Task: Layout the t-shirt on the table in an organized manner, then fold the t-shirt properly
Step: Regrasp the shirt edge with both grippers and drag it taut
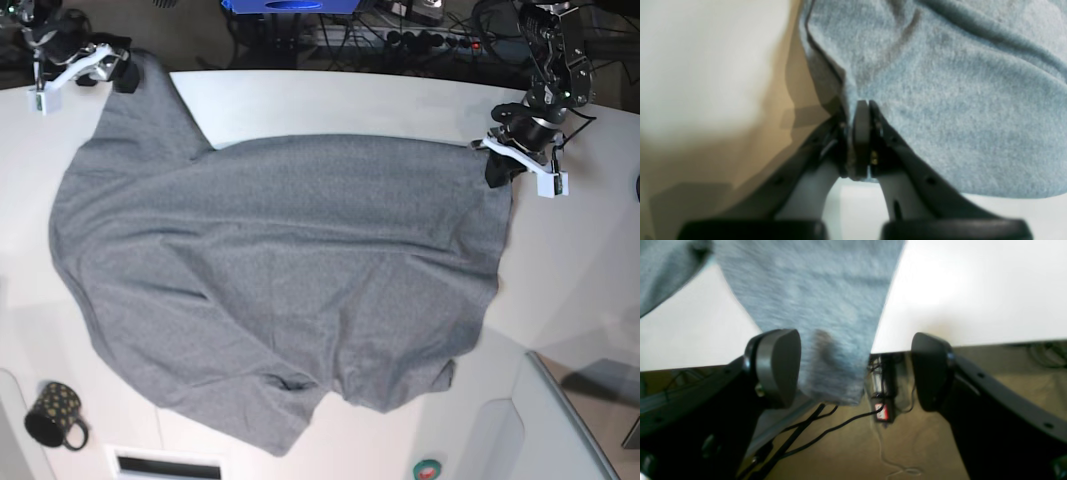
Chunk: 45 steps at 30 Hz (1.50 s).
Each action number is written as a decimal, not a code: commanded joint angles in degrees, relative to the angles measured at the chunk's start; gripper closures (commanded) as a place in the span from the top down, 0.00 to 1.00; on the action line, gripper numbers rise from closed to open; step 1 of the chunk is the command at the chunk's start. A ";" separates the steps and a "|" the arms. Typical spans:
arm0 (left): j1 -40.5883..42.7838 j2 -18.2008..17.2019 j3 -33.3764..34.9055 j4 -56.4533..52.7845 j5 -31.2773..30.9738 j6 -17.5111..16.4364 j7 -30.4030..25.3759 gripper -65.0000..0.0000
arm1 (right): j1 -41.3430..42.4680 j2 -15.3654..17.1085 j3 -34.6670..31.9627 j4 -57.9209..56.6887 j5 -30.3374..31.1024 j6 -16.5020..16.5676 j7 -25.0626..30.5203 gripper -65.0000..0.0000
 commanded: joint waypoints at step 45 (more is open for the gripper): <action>12.84 -0.69 -0.32 17.83 -0.85 -0.26 -1.02 0.00 | -4.64 -0.28 -6.06 19.83 0.29 3.93 -6.73 0.00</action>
